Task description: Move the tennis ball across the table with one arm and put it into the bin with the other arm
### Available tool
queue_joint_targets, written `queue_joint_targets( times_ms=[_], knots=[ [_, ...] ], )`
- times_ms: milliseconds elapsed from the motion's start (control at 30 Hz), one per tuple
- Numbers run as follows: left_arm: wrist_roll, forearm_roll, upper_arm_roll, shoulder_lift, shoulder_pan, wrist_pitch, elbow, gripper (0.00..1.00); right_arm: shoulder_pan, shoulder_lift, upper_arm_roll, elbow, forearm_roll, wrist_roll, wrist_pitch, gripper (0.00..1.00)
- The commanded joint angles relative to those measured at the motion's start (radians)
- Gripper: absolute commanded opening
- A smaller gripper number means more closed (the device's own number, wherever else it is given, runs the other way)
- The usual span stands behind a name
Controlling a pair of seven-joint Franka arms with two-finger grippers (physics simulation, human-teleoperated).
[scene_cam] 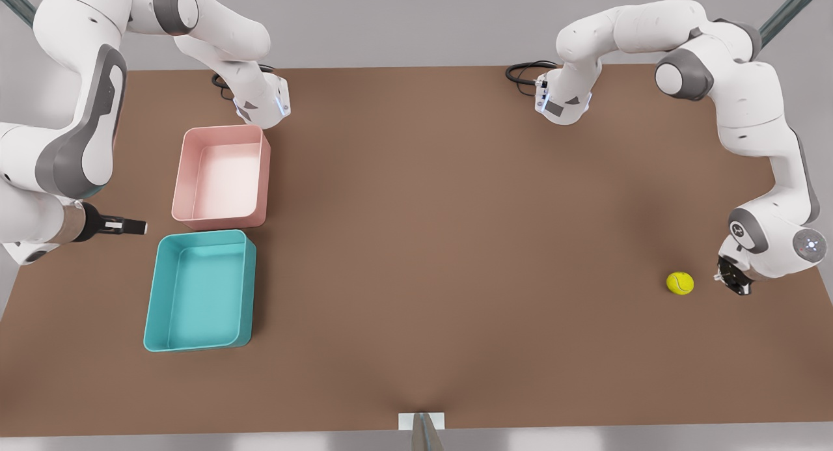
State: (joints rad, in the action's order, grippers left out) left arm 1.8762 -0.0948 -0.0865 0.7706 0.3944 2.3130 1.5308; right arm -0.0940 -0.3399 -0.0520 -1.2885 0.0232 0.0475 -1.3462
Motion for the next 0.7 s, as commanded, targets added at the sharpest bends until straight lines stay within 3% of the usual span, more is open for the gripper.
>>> queue_joint_targets(
  times_ms=[0,400,467,533,567,600,667],
  knots=[
    [0.368,-0.028,-0.001,0.006,0.000,0.003,-0.001,0.21,-0.001,0.001,0.000,0.000,-0.002,0.009,0.004,1.00],
    [0.262,-0.011,-0.001,0.032,-0.025,0.002,-0.001,0.21,0.000,-0.005,-0.002,-0.003,-0.011,0.006,0.010,1.00],
    [0.017,-0.011,-0.001,0.019,-0.123,-0.001,0.003,0.21,-0.001,-0.005,0.000,-0.003,-0.011,0.008,0.010,1.00],
    [-0.676,-0.011,0.080,-0.060,-0.302,-0.156,0.019,0.21,-0.006,-0.005,0.000,-0.003,-0.011,0.008,0.012,1.00],
    [-1.078,0.055,0.143,-0.079,-0.308,-0.277,0.006,0.21,-0.006,-0.005,-0.002,-0.003,-0.011,0.009,0.012,1.00],
    [-1.097,0.196,0.116,-0.076,-0.287,-0.296,-0.011,0.21,-0.006,-0.005,0.000,-0.003,-0.011,0.009,0.010,1.00],
    [-1.072,0.191,0.103,-0.076,-0.278,-0.303,-0.023,0.21,-0.006,-0.007,0.000,-0.005,-0.012,0.009,0.010,1.00]
  ],
)
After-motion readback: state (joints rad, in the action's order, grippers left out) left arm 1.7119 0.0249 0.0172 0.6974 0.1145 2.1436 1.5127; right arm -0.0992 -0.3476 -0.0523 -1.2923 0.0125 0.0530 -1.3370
